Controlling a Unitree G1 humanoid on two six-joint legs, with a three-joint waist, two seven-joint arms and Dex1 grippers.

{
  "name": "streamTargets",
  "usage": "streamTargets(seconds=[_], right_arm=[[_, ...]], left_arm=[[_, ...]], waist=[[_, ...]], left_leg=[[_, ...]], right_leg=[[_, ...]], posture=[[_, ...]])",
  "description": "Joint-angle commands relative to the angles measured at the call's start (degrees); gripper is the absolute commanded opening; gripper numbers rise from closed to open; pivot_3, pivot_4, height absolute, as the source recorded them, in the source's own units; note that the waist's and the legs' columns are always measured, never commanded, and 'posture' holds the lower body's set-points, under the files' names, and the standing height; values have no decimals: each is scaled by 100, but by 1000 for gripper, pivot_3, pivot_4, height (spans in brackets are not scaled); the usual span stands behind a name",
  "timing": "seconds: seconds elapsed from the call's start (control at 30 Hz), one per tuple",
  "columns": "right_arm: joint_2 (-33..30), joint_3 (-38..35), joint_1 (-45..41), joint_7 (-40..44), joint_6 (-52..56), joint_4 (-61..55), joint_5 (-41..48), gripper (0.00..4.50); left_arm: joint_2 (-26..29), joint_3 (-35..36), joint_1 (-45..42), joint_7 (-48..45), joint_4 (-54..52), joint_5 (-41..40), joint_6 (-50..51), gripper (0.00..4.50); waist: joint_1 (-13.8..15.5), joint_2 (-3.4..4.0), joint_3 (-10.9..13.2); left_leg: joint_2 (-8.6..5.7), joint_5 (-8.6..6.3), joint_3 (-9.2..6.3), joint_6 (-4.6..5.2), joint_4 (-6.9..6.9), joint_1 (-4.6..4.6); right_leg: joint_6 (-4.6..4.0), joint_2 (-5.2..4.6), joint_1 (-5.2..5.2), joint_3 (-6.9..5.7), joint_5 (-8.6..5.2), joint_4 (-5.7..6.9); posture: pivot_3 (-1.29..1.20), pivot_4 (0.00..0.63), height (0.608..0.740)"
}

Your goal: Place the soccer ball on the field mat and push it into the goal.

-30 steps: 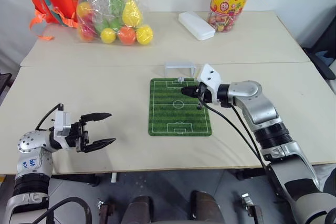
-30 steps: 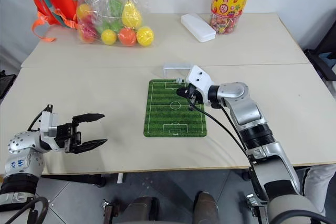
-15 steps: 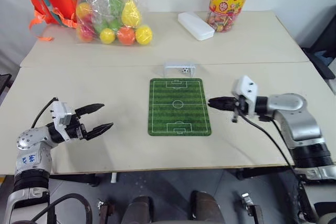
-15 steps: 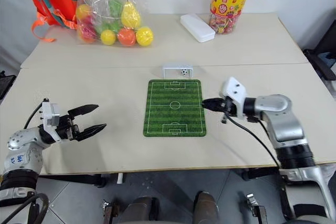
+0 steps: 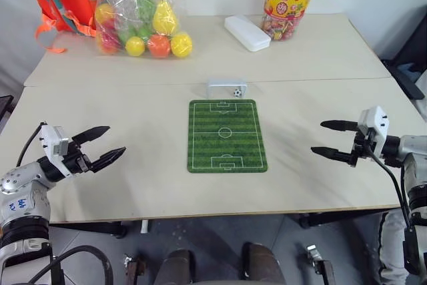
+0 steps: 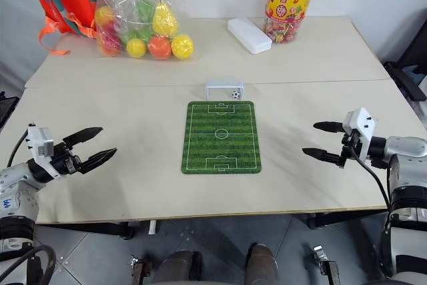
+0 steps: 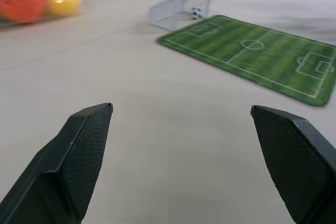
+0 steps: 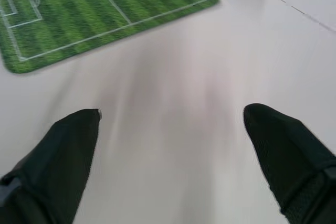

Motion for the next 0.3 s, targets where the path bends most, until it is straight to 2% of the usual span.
streamTargets(seconds=[0.03,0.17,0.3], right_arm=[[-258,-423,34,-213,-200,335,110,4491],[-349,-605,164,-332,-273,498,116,4491],[-352,-736,479,-269,-169,147,222,4491]], left_arm=[[123,340,-18,233,-45,-149,82,4500],[95,365,128,218,-240,-113,205,4500],[172,338,159,64,-286,-97,274,4500]], waist=[[21,0,0],[13,0,0],[12,0,0]], left_leg=[[0,0,-1,0,0,0],[-2,0,0,0,-2,0],[-1,0,0,0,-2,1]], right_leg=[[0,0,1,-1,0,0],[0,-3,2,-1,0,-2],[0,-2,2,-1,0,-1]], posture=[[0,150,740],[0,150,740],[0,150,740]])
